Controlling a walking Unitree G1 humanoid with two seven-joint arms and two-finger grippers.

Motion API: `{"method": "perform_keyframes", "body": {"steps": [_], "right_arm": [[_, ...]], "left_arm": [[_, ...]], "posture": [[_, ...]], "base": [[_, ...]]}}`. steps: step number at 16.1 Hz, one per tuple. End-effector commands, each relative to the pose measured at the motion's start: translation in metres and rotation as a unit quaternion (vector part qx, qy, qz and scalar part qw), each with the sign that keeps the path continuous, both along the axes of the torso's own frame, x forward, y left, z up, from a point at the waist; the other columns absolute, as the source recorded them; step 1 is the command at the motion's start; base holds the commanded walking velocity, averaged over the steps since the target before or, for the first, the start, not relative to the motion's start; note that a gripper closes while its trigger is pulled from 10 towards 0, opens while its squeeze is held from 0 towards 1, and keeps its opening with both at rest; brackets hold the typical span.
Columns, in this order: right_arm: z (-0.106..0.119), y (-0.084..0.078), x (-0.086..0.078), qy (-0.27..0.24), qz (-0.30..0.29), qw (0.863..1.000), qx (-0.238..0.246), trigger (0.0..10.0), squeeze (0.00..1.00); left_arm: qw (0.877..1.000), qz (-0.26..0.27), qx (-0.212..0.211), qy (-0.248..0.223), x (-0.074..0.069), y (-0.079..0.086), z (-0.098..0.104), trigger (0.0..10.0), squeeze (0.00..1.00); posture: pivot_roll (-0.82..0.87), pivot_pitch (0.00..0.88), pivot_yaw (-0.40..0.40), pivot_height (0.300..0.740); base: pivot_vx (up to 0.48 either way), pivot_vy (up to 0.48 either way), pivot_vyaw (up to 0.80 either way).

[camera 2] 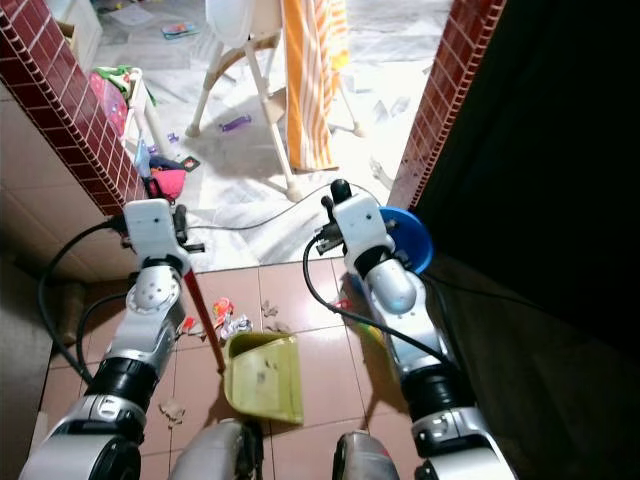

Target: Sweep floor

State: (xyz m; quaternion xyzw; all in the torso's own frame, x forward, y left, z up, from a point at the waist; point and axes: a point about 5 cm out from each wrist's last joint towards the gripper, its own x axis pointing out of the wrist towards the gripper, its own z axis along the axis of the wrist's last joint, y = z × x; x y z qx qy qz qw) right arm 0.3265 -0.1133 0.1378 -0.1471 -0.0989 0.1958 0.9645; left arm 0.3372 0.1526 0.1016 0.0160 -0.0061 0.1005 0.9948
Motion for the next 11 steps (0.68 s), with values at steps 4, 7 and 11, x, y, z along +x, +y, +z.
{"method": "perform_keyframes", "body": {"steps": [4,7,11], "right_arm": [[0.05,0.017,-0.002,-0.089,0.072,0.993,0.042,10.0,0.0],[0.053,0.022,0.0,-0.092,0.075,0.991,0.058,10.0,0.0],[0.067,0.034,0.003,-0.113,0.091,0.987,0.067,10.0,0.0]], "left_arm": [[0.997,0.059,0.007,-0.05,0.004,0.013,0.023,10.0,0.0],[0.996,0.063,0.019,-0.065,0.004,0.011,0.026,10.0,0.0],[0.996,0.067,0.025,-0.05,0.0,0.007,0.014,10.0,0.0]], "posture": [[-0.04,0.118,0.007,0.74],[-0.05,0.121,0.006,0.74],[-0.04,0.13,0.002,0.74]], "base": [[0.0,0.0,0.0],[0.0,0.0,0.0],[0.0,0.0,0.0]]}}
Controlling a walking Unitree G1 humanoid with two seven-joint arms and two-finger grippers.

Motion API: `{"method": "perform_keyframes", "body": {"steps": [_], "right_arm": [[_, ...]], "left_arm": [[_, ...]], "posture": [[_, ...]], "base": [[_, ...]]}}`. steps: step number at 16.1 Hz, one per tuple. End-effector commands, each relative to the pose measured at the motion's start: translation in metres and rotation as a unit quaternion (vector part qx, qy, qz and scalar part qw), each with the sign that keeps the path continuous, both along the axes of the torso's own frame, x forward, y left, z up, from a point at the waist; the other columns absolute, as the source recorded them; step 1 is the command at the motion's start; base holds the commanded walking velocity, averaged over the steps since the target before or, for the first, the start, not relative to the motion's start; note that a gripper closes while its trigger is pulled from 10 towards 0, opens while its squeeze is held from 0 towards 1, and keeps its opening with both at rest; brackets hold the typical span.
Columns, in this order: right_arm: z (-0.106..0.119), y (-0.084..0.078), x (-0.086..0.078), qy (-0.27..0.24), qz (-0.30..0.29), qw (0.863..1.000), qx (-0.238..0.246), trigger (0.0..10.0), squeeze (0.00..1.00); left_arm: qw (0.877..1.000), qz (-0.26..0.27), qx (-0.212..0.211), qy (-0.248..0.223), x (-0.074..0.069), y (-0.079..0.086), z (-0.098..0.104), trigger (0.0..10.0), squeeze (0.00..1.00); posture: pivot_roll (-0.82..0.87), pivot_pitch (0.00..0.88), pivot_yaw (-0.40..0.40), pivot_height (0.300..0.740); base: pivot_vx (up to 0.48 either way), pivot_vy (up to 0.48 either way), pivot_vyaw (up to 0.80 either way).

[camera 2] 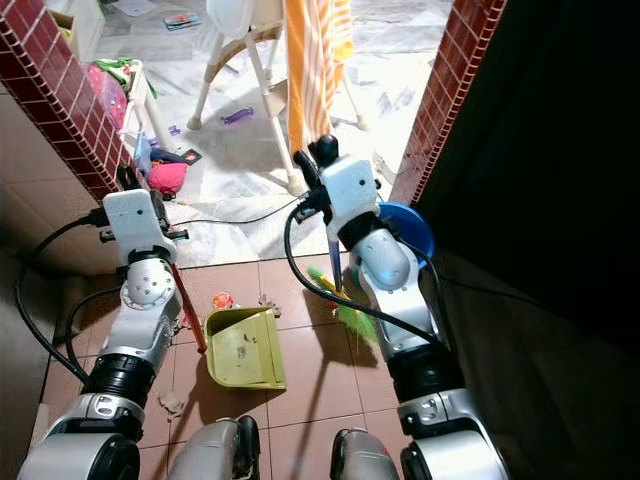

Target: Sweep floor

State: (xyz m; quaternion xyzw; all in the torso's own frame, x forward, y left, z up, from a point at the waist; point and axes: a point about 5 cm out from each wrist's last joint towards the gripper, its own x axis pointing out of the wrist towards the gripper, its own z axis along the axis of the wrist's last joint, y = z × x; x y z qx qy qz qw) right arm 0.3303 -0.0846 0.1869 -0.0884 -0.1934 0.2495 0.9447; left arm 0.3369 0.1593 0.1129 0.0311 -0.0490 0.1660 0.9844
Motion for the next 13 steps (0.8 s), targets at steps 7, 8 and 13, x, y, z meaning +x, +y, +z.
{"method": "perform_keyframes", "body": {"steps": [7,8,13], "right_arm": [[-0.001,0.033,0.004,-0.051,0.044,0.996,-0.055,10.0,0.0],[-0.007,0.035,0.004,-0.039,0.044,0.997,-0.054,10.0,0.0],[-0.027,0.068,-0.004,0.022,0.08,0.996,-0.014,10.0,0.0]], "left_arm": [[0.999,0.007,0.013,0.029,-0.009,0.001,-0.025,10.0,0.0],[0.999,0.008,0.009,0.037,-0.01,0.002,-0.029,10.0,0.0],[0.998,0.015,-0.03,0.059,-0.009,0.001,-0.038,10.0,0.0]], "posture": [[-0.03,0.137,-0.011,0.74],[-0.03,0.137,-0.011,0.74],[-0.01,0.138,-0.028,0.74]], "base": [[0.0,0.0,0.0],[0.0,0.0,0.0],[0.0,0.0,0.0]]}}
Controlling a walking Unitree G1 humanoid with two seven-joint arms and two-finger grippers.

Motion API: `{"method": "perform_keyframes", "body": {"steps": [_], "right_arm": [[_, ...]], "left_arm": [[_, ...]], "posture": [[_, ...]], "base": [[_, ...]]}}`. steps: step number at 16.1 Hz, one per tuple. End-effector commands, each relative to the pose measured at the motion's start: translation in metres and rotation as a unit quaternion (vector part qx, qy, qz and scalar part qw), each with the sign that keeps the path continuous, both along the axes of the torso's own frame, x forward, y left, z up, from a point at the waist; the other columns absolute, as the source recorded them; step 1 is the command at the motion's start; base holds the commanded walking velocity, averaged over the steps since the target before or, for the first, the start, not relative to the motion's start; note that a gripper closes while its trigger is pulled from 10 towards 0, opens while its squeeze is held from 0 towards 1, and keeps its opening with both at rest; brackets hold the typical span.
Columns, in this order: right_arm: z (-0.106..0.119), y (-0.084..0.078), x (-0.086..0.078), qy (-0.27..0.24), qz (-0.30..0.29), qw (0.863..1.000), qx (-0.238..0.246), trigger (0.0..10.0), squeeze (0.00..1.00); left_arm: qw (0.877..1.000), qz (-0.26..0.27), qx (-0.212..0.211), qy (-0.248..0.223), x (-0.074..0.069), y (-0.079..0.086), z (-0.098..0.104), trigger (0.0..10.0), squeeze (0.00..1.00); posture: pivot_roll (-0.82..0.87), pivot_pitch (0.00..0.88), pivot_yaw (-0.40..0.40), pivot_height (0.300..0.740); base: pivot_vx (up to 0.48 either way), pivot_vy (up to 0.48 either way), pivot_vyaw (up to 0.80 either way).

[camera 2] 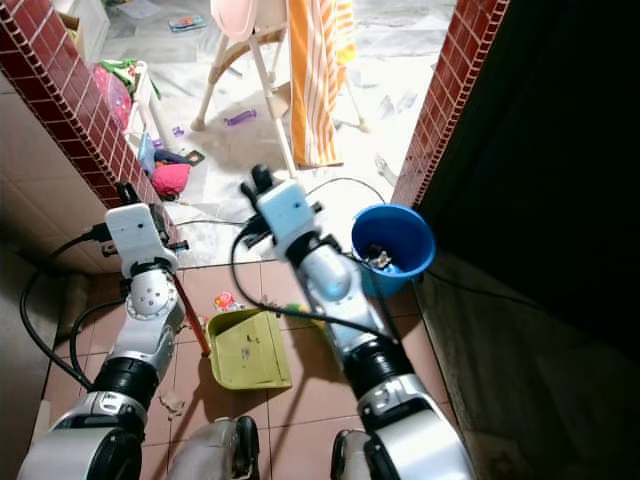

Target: Sweep floor

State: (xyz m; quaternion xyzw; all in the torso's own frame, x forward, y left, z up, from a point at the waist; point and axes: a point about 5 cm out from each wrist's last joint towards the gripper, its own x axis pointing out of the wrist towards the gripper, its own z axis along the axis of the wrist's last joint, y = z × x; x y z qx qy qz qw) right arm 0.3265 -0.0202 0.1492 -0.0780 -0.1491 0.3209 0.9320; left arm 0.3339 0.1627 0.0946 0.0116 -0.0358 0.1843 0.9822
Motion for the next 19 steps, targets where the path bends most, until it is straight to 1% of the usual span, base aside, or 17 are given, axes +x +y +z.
{"method": "perform_keyframes", "body": {"steps": [1,2,3,5,6,7,8,9,10,12,13,16,17,18,19], "right_arm": [[0.01,0.008,-0.001,-0.017,0.02,1.0,0.012,10.0,0.0],[0.009,0.01,0.001,0.013,0.023,0.999,0.039,10.0,0.0],[0.011,0.01,0.003,0.03,0.023,0.998,0.056,10.0,0.0],[0.019,0.014,0.004,0.069,0.049,0.992,0.098,10.0,0.0],[0.02,0.014,0.004,0.071,0.052,0.991,0.1,10.0,0.0],[0.026,0.016,0.003,0.083,0.077,0.987,0.111,10.0,0.0],[0.029,0.017,0.002,0.087,0.088,0.986,0.115,10.0,0.0],[0.036,0.016,0.001,0.077,0.099,0.986,0.114,10.0,0.0],[0.055,0.009,0.003,0.027,0.098,0.989,0.103,10.0,0.0],[0.069,0.001,0.005,-0.023,0.083,0.993,0.082,10.0,0.0],[0.074,-0.017,0.017,-0.055,0.036,0.996,0.056,10.0,0.0],[0.073,-0.034,0.031,-0.06,-0.022,0.998,0.026,10.0,0.0],[0.071,-0.041,0.037,-0.071,-0.045,0.996,0.002,10.0,0.0],[0.068,-0.044,0.039,-0.078,-0.056,0.995,-0.019,10.0,0.0],[0.065,-0.046,0.041,-0.079,-0.061,0.995,-0.03,10.0,0.0]], "left_arm": [[0.999,-0.003,-0.009,0.05,-0.006,-0.002,-0.021,10.0,0.0],[0.999,-0.005,-0.009,0.049,-0.006,-0.003,-0.021,10.0,0.0],[0.999,-0.005,-0.009,0.049,-0.006,-0.003,-0.021,10.0,0.0],[0.999,-0.004,-0.011,0.051,-0.006,-0.003,-0.022,10.0,0.0],[0.999,-0.004,-0.012,0.051,-0.005,-0.003,-0.022,10.0,0.0],[0.999,-0.005,-0.011,0.053,-0.005,-0.003,-0.023,10.0,0.0],[0.998,-0.006,-0.011,0.054,-0.005,-0.003,-0.023,10.0,0.0],[0.998,-0.006,-0.011,0.055,-0.005,-0.004,-0.023,10.0,0.0],[0.998,-0.008,-0.011,0.057,-0.005,-0.004,-0.024,10.0,0.0],[0.998,-0.009,-0.011,0.058,-0.004,-0.005,-0.024,10.0,0.0],[0.998,-0.012,-0.01,0.059,-0.003,-0.006,-0.024,10.0,0.0],[0.998,-0.015,-0.009,0.058,-0.002,-0.007,-0.023,10.0,0.0],[0.998,-0.016,-0.008,0.057,-0.002,-0.007,-0.023,10.0,0.0],[0.998,-0.016,-0.007,0.057,-0.002,-0.006,-0.023,10.0,0.0],[0.998,-0.017,-0.006,0.056,-0.002,-0.006,-0.023,10.0,0.0]], "posture": [[-0.01,0.138,-0.028,0.74],[-0.01,0.138,-0.028,0.74],[-0.02,0.139,-0.033,0.74],[-0.02,0.137,-0.032,0.74],[-0.02,0.137,-0.032,0.74],[-0.02,0.135,-0.031,0.74],[-0.02,0.135,-0.031,0.74],[-0.03,0.135,-0.028,0.74],[-0.03,0.133,-0.025,0.74],[-0.03,0.132,-0.024,0.74],[-0.04,0.127,-0.025,0.74],[-0.02,0.126,-0.024,0.74],[-0.02,0.128,-0.022,0.74],[-0.02,0.132,-0.019,0.74],[-0.01,0.138,-0.017,0.74]], "base": [[0.0,0.0,0.0],[0.0,0.0,0.0],[0.0,0.0,0.0],[0.0,0.0,0.0],[0.0,0.0,0.0],[0.0,0.0,0.0],[0.0,0.0,0.0],[0.0,0.0,0.0],[0.0,0.0,0.0],[0.0,0.0,0.0],[0.0,0.0,0.0],[0.0,0.0,0.0],[0.0,0.0,0.0],[0.0,0.0,0.0],[0.0,0.0,0.0]]}}
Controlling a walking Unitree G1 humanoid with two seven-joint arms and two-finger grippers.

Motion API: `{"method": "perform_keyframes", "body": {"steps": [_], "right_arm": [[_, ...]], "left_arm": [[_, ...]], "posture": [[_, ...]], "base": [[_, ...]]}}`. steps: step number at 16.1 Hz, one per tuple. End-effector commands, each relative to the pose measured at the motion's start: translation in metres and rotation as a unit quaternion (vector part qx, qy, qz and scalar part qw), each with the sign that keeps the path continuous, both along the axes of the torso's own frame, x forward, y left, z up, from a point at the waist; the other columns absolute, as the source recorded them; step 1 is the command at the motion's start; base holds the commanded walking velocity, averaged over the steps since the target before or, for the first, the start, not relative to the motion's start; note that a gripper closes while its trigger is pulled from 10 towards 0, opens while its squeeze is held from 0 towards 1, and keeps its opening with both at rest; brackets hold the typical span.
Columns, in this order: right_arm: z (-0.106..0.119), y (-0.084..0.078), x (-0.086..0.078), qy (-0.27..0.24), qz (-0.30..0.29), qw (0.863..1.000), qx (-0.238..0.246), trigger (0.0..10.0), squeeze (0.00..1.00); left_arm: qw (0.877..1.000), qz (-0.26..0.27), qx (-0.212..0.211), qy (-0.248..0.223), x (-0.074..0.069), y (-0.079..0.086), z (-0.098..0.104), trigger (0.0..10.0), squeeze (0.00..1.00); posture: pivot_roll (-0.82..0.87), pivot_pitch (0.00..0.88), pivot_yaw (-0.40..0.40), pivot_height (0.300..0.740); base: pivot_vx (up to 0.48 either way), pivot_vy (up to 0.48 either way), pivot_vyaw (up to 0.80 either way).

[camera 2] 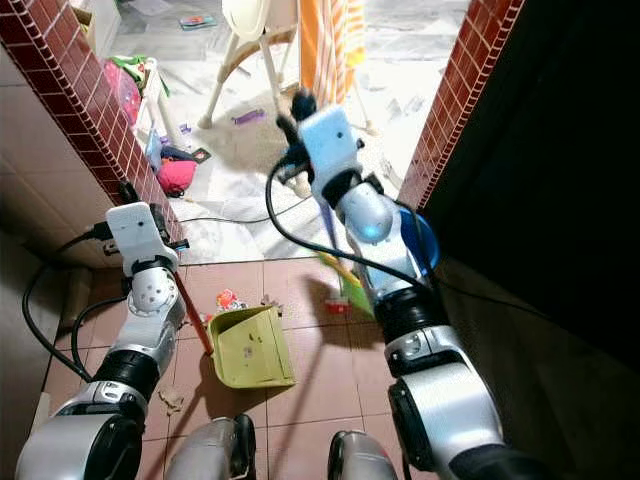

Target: Sweep floor

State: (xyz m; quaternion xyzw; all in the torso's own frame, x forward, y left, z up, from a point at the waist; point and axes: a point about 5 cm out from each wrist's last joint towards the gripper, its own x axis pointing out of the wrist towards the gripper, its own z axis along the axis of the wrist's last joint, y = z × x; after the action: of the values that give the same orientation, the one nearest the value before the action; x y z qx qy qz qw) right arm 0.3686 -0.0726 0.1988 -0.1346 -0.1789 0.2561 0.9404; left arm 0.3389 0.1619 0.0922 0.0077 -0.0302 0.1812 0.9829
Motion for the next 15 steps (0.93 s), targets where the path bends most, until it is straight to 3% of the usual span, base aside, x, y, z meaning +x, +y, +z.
{"method": "perform_keyframes", "body": {"steps": [1,5,12,15], "right_arm": [[0.002,0.001,0.002,-0.02,0.004,1.0,-0.016,10.0,0.0],[-0.027,-0.003,0.0,0.0,-0.016,0.999,-0.035,10.0,0.0],[-0.049,0.039,-0.021,0.015,0.03,0.999,0.014,10.0,0.0],[-0.052,0.045,-0.029,0.046,0.1,0.993,0.034,10.0,0.0]], "left_arm": [[0.999,-0.017,-0.008,0.05,-0.007,-0.005,-0.02,10.0,0.0],[0.999,0.003,-0.035,0.033,-0.003,0.008,-0.013,10.0,0.0],[0.998,0.007,-0.037,0.043,0.003,0.014,-0.009,10.0,0.0],[0.998,-0.007,-0.031,0.06,0.007,0.01,-0.011,10.0,0.0]], "posture": [[0.0,0.149,-0.014,0.74],[0.04,0.231,0.005,0.74],[0.07,0.284,0.069,0.74],[0.05,0.279,0.084,0.74]], "base": [[0.0,0.0,0.0],[0.0,0.0,0.0],[0.0,0.0,0.0],[0.0,0.0,0.0]]}}
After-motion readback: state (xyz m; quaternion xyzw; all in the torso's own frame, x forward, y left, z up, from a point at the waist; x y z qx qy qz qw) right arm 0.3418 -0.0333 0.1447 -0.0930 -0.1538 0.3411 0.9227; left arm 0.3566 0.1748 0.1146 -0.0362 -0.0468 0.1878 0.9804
